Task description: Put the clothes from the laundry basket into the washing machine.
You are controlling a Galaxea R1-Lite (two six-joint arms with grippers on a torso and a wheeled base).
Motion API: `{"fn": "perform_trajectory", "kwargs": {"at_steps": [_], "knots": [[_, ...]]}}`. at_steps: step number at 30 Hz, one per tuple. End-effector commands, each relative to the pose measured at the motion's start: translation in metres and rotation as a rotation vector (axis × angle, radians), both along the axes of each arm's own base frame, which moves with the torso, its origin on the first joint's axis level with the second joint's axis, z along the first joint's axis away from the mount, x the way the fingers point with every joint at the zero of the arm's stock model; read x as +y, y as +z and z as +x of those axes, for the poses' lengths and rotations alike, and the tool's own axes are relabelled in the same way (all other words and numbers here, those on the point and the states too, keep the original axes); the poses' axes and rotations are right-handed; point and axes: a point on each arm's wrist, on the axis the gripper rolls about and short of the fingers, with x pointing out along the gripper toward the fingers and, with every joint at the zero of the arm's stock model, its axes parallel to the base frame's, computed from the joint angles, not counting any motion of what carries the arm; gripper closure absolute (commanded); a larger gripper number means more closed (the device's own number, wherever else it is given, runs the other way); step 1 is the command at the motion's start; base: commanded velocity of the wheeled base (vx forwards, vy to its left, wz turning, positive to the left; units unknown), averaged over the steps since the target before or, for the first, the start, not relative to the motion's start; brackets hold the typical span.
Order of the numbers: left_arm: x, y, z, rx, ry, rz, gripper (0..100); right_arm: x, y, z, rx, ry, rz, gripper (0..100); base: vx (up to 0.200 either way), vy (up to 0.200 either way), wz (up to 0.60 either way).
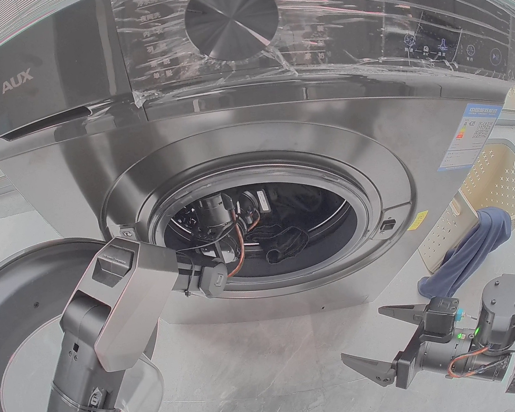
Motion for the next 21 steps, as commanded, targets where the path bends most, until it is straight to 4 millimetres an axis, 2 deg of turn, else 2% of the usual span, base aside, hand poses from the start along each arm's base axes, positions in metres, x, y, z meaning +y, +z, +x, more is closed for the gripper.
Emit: {"fn": "perform_trajectory", "kwargs": {"at_steps": [1,6,10,15,18,19,21], "knots": [[-0.011,0.015,-0.042,0.240,-0.081,-0.020,0,0.000,0.002,0.001,-0.010,-0.003,0.009,0,0.000,0.000,0.00],[-0.016,0.009,-0.054,0.299,-0.122,0.011,0,0.000,0.003,0.002,-0.014,-0.005,0.011,0,0.000,0.000,0.00],[-0.021,-0.014,-0.065,0.370,-0.160,0.089,0,0.000,0.004,0.002,-0.017,-0.005,0.014,0,0.000,0.000,0.00],[-0.019,-0.038,-0.057,0.385,-0.152,0.159,0,0.000,0.004,0.002,-0.018,-0.005,0.016,0,0.000,0.000,0.00],[-0.017,-0.043,-0.052,0.378,-0.148,0.182,0,0.001,0.005,0.002,-0.022,-0.003,0.019,0,0.000,0.000,0.00],[-0.015,-0.046,-0.047,0.375,-0.140,0.183,100,0.001,0.005,0.003,-0.023,-0.003,0.020,0,0.000,0.000,0.00],[-0.016,-0.046,-0.040,0.351,-0.128,0.170,100,0.001,0.005,0.003,-0.022,-0.003,0.019,0,0.000,0.000,0.00]]}}
